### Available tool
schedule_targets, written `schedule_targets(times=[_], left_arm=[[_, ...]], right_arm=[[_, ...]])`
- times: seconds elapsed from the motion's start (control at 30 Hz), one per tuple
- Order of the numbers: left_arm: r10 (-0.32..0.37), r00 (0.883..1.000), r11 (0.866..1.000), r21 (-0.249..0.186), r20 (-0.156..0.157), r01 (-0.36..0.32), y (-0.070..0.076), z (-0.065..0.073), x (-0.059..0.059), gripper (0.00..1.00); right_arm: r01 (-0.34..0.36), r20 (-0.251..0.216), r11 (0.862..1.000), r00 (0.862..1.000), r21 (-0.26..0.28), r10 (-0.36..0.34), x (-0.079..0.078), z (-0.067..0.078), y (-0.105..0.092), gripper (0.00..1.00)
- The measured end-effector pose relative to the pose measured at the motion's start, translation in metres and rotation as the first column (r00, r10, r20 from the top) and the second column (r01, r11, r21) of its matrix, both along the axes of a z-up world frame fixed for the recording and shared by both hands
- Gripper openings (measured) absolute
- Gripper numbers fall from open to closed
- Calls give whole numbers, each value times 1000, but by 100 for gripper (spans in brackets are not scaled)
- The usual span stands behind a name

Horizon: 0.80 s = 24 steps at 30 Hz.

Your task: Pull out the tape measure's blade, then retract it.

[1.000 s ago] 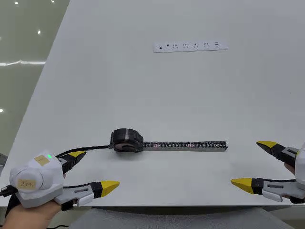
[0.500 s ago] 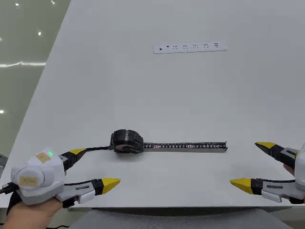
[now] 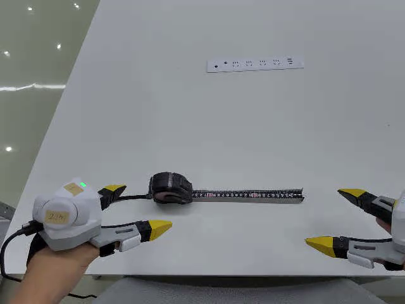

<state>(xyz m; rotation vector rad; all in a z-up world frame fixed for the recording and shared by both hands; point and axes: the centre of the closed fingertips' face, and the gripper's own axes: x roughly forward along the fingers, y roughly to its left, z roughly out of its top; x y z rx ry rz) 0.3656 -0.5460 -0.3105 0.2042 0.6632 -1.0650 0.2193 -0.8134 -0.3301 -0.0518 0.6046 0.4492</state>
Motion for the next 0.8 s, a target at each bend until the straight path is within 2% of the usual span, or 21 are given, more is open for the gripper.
schedule_targets(times=[0.4,0.8], left_arm=[[19,999,1000,4,-27,-19,-15,-5,5,79],[61,997,998,26,-50,-60,-21,-16,14,78]], right_arm=[[5,7,1000,1000,5,-5,0,0,-2,78],[6,18,1000,1000,3,-6,1,1,-4,77]])
